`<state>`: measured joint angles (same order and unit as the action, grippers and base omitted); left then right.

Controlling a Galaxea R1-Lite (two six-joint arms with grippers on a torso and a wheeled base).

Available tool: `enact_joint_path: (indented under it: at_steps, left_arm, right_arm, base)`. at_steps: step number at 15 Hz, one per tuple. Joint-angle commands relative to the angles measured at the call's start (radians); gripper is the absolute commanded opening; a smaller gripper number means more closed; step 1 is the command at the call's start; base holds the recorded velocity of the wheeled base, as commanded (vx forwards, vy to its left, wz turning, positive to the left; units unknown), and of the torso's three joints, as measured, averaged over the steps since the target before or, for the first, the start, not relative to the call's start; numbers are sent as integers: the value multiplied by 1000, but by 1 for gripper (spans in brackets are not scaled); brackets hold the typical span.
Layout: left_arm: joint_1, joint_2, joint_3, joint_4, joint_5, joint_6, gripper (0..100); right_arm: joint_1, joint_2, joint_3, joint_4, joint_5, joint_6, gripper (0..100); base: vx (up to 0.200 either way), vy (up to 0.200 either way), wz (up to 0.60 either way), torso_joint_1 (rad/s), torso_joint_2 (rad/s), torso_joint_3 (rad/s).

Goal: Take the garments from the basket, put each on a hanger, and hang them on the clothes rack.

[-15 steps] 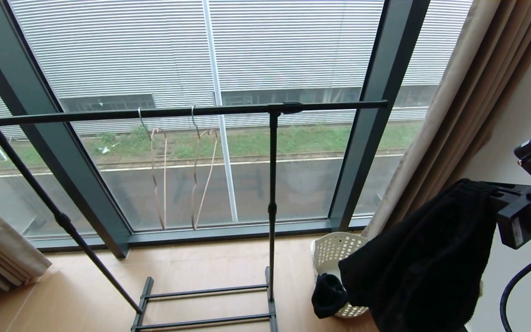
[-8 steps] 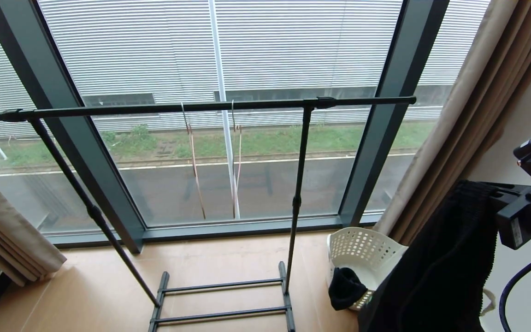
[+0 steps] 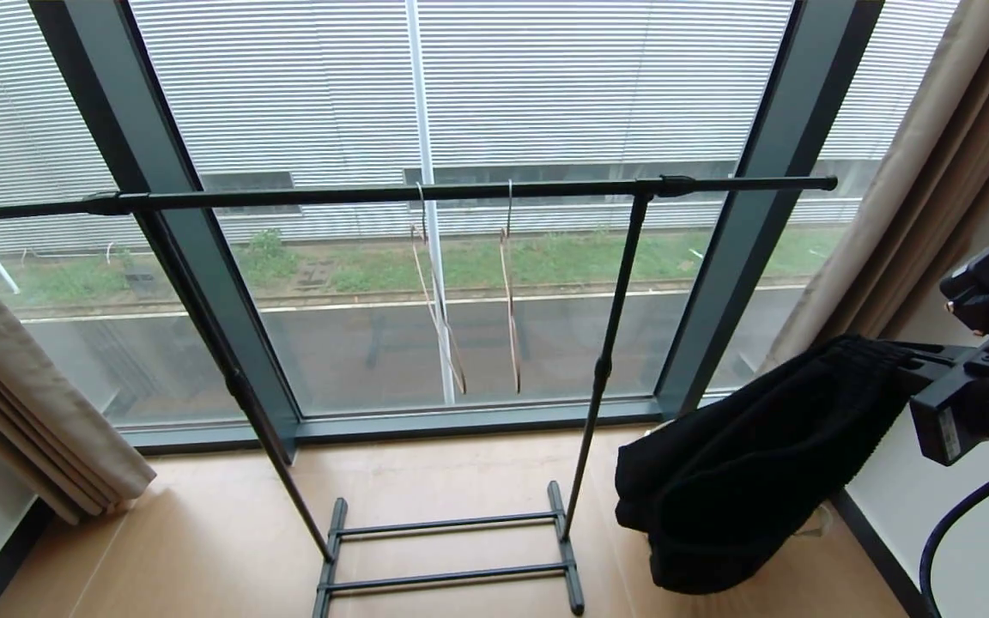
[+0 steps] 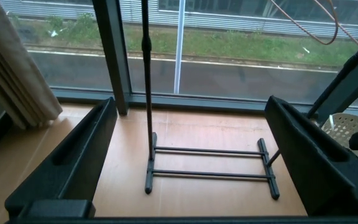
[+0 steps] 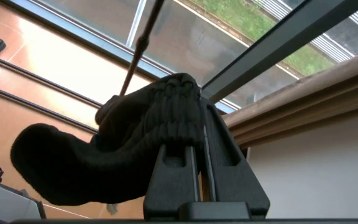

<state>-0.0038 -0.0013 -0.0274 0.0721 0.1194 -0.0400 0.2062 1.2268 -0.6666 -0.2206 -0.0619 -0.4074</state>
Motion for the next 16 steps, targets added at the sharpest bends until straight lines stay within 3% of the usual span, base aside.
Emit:
enact_joint_path:
  at_steps: [1, 6, 10, 13, 16]
  left_arm:
    - [1, 1, 0, 0, 0, 0, 100]
    - [1, 1, 0, 2, 0, 2, 100]
    - [-2, 24, -2, 5, -3, 8, 100]
    - [-33, 141, -2, 5, -24, 8, 100]
    - [-71, 276, -34, 8, -40, 2, 100]
  right_arm:
    - [-1, 3, 1, 0, -1, -1, 0]
    - [16, -4, 32, -3, -4, 1, 0]
    - [110, -10, 15, 4, -59, 19, 0]
    - [225, 3, -16, 84, -153, 93, 0]
    - [297, 25, -111, 231, -162, 225, 0]
  base:
    - [0, 0, 0, 0, 0, 0]
    - [0, 0, 0, 0, 0, 0]
    - [0, 0, 0, 0, 0, 0]
    - [0, 0, 0, 0, 0, 0]
    - [0, 0, 0, 0, 0, 0]
